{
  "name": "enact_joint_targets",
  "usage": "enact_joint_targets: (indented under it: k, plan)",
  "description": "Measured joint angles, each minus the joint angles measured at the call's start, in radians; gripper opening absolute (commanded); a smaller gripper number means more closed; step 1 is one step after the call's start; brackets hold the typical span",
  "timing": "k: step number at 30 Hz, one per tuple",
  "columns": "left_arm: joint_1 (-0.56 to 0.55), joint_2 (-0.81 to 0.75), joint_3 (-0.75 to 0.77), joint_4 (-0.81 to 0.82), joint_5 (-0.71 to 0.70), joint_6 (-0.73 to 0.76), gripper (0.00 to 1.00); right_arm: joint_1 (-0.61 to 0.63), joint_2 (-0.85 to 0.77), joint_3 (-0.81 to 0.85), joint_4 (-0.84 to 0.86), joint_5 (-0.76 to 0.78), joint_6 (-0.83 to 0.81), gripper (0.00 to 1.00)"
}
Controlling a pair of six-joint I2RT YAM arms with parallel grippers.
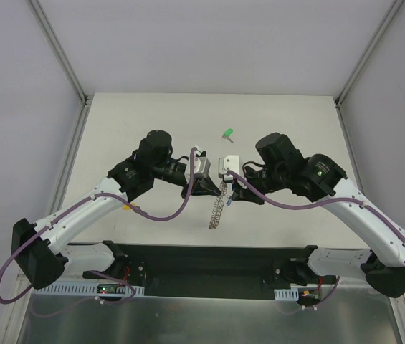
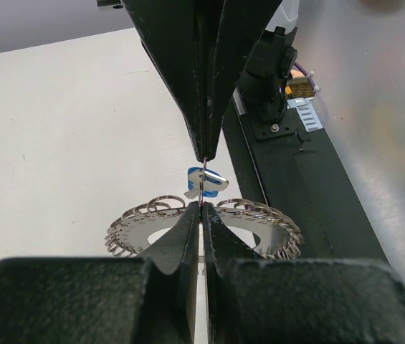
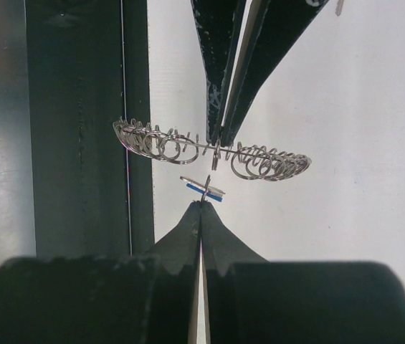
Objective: Put the keys on the keyring
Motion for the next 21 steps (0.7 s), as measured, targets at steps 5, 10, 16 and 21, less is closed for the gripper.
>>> enact_joint_targets:
  k: [5,10,16,21]
  plan:
    - [0.0,0.0,0.0,0.0,0.001,0.0,0.0,0.0,0.0,0.0,0.0,0.005,0.003,0.01]
    - [0.0,0.0,0.0,0.0,0.002,0.001,0.0,0.0,0.0,0.0,0.001,0.005,0.004,0.01]
    - [0.0,0.0,0.0,0.0,0.008,0.001,0.0,0.0,0.0,0.001,0.001,0.004,0.01,0.01]
    - [0.0,0.0,0.0,0.0,0.008,0.001,0.0,0.0,0.002,0.001,0.001,0.004,0.012,0.01]
